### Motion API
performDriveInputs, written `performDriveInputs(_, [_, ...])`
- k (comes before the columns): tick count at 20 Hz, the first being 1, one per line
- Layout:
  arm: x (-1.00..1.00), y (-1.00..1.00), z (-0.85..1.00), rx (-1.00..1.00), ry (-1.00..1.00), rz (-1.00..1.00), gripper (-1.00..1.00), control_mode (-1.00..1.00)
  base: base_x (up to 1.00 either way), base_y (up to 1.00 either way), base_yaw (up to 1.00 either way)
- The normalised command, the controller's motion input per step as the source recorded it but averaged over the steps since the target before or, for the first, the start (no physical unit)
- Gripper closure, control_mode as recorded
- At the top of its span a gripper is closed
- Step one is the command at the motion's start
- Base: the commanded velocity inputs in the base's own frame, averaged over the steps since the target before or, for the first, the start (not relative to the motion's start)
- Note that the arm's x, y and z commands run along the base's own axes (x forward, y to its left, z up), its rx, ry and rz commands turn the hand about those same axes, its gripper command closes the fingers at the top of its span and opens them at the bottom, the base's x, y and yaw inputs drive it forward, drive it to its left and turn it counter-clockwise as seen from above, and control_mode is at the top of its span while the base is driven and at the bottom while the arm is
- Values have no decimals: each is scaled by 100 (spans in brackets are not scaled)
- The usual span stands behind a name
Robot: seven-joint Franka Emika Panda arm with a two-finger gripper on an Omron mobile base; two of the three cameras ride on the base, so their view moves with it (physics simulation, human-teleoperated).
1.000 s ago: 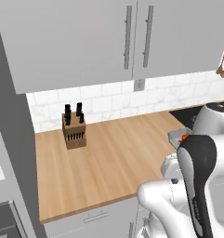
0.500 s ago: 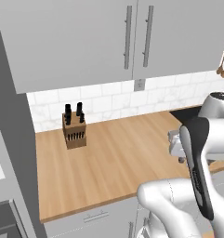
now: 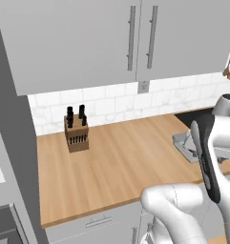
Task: Take the meat container that has the shrimp and place it on the second highest rack of the freezer. Then take the vegetable container that has the squash and carrot and place it on the highest rack of the freezer.
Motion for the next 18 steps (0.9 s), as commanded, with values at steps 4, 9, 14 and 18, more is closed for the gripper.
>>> performDriveInputs(4, [58,-25,-11,0,0,-18,-100,-100,0,0,0])
performDriveInputs(9, [51,-54,-9,0,0,-17,-100,-100,0,0,0])
performDriveInputs(14, [46,-76,-13,1,0,-14,-100,-100,0,0,0])
performDriveInputs(18, [34,-67,-33,0,0,-11,-100,-100,0,0,0])
